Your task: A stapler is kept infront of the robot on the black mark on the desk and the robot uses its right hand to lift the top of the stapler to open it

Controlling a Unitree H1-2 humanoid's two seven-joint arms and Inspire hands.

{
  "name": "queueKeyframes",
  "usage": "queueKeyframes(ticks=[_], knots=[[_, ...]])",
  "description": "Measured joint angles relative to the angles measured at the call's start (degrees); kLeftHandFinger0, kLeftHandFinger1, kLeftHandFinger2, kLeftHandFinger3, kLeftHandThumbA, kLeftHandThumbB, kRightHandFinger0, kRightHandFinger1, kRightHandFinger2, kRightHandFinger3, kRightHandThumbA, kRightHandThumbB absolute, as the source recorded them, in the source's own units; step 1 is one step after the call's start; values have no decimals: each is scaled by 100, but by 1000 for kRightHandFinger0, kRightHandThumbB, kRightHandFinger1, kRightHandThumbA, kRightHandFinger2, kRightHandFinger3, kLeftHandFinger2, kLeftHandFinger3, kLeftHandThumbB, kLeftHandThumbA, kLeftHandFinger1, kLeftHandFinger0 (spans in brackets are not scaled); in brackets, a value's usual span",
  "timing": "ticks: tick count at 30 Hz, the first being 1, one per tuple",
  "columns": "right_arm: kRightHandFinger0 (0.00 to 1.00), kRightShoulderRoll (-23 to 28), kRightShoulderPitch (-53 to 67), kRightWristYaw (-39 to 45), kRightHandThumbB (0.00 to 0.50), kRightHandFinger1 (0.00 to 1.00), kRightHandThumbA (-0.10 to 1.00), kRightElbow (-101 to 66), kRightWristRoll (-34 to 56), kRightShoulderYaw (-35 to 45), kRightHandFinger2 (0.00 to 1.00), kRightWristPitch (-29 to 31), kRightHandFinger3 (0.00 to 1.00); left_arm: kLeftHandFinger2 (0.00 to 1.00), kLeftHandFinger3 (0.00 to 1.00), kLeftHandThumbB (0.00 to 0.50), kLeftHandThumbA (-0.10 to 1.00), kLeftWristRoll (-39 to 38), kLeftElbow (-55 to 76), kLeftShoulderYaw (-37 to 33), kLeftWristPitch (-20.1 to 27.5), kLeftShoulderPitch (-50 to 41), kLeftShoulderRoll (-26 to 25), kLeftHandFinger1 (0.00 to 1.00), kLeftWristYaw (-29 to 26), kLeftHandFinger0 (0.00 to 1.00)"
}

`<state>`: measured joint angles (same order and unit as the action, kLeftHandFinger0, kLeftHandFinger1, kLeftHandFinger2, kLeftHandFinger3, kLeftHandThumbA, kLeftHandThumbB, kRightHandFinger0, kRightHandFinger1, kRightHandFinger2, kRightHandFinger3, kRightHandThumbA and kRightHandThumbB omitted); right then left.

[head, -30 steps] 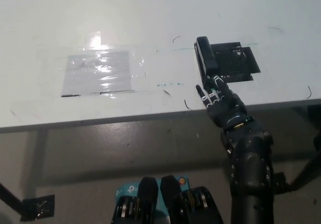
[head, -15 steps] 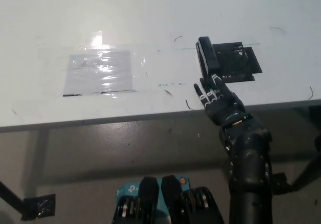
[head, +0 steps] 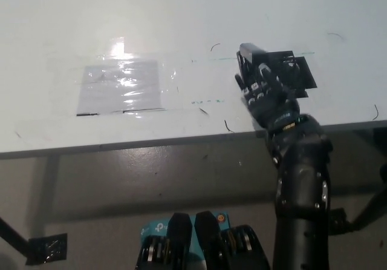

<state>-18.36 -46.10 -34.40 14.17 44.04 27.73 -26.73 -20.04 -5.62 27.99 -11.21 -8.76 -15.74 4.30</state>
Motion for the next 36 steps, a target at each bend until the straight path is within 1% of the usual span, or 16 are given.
queueKeyframes(ticks=[4,8,10,11,12,16,19,21,22,25,28,29,31,33,34,36], knots=[[573,61,-194,-63,0,614,328,71,-16,-21,747,-7,916,789,961,94,285,-8,-1,0,0,0,4,650,0,653],[574,194,-528,-63,0,586,298,527,-25,-15,709,58,889,802,965,105,287,-19,1,-1,0,1,10,651,0,641],[602,292,-715,-56,0,621,283,806,-35,-14,757,150,938,783,943,109,289,-22,1,-2,0,-1,19,645,0,651],[605,347,-821,-38,0,620,277,968,-41,-14,757,213,930,780,943,110,290,-24,2,0,-1,-7,25,636,-1,641],[590,409,-949,9,0,607,270,1238,-55,-15,743,306,912,794,948,108,281,-29,2,0,-1,-10,34,634,-1,634],[558,658,-1393,145,0,590,255,2177,-124,-7,713,676,875,764,931,111,287,-65,1,0,1,-17,66,627,0,624],[538,792,-1660,264,0,574,230,2775,-173,-5,718,986,903,765,922,110,303,-80,1,0,3,-16,67,639,0,630],[519,925,-1870,397,0,550,224,3489,-250,-5,683,1294,894,774,932,93,309,-81,2,-3,3,-18,67,646,0,638],[509,985,-1955,452,0,542,222,3773,-275,-5,669,1398,873,773,933,111,303,-81,2,-4,3,-20,67,637,0,634],[502,1171,-2208,618,0,530,209,4597,-335,-5,639,1779,836,770,925,112,293,-81,-1,-5,3,-20,67,612,-1,615],[520,1323,-2450,777,0,542,198,5224,-399,-4,639,2083,828,773,918,116,297,-82,-1,-5,4,-19,67,627,0,613],[496,1377,-2558,825,0,527,192,5455,-429,-7,619,2197,810,778,919,109,293,-82,-1,-5,5,-19,67,628,0,611],[410,1451,-2692,875,0,439,212,5792,-496,-27,571,2364,791,763,923,110,307,-82,-1,-6,5,-23,67,624,0,598],[402,1515,-2822,896,0,422,238,6098,-571,-100,561,2495,793,757,924,115,311,-81,-1,-9,6,-27,67,623,0,604],[429,1538,-2881,908,0,457,221,6195,-609,-120,592,2557,809,748,914,120,311,-81,-1,-12,7,-27,67,620,0,598],[379,1573,-3005,921,0,414,202,6376,-663,-124,565,2646,796,750,902,122,305,-81,-1,-17,8,-27,67,611,0,596]])
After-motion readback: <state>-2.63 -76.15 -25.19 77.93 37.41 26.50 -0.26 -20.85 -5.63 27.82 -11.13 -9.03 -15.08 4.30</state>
